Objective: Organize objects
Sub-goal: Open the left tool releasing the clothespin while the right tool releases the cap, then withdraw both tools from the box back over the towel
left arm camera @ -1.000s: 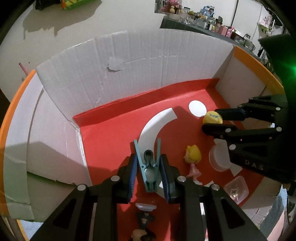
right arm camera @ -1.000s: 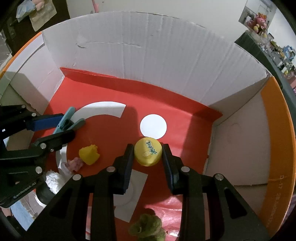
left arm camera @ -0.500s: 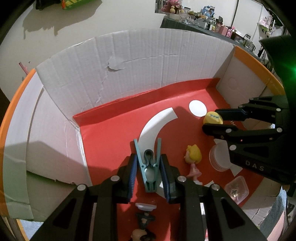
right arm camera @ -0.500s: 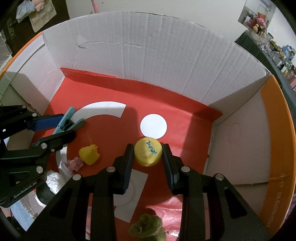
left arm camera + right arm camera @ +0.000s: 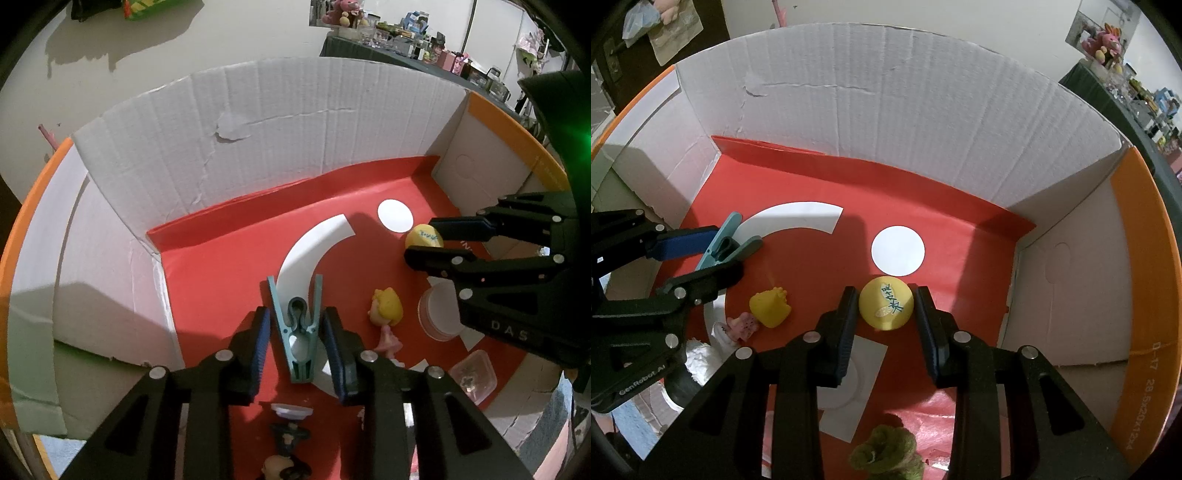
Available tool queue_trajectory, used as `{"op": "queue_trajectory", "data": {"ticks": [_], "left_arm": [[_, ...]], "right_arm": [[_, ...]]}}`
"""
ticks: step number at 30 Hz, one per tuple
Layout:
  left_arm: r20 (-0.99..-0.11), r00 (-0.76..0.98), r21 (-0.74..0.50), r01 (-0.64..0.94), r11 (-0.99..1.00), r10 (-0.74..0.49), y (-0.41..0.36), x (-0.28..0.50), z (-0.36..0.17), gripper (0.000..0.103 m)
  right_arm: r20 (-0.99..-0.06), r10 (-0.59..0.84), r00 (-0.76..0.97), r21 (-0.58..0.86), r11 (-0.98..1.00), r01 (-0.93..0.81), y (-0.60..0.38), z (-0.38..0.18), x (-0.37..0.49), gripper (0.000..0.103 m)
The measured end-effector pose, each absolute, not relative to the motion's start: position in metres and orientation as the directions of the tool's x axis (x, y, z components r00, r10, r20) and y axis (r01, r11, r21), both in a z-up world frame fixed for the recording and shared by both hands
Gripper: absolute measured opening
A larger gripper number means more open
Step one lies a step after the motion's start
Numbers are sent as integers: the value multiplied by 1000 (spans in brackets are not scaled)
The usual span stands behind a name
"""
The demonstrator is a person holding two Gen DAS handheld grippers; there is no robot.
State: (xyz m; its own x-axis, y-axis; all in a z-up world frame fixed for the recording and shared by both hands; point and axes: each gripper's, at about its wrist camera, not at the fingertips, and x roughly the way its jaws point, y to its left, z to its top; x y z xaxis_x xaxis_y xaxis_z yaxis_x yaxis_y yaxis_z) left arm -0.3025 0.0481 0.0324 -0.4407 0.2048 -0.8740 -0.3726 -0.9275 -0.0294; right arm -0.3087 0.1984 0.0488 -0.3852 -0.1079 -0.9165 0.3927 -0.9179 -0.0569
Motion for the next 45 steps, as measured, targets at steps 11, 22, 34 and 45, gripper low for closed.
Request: {"op": "queue_trajectory", "data": {"ticks": [11, 22, 34, 45], "left_arm": [[-866, -451, -40, -367, -929, 216, 43, -301, 37, 36], [-828, -503, -57, -365, -929, 248, 35, -277, 64, 44], [-778, -562, -87, -346, -934, 280, 38, -237, 90, 52], [-680, -679, -65, -320, -945, 277, 29, -168, 122, 73]], "right_arm": [[-915, -104, -389, -59, -921, 385, 206, 53, -307, 30], [-886, -109, -452, -79, -923, 377, 209, 74, -294, 30], [-836, -177, -520, -50, -918, 393, 181, 115, -277, 31], [-748, -208, -630, -79, -915, 395, 184, 137, -193, 65]]}}
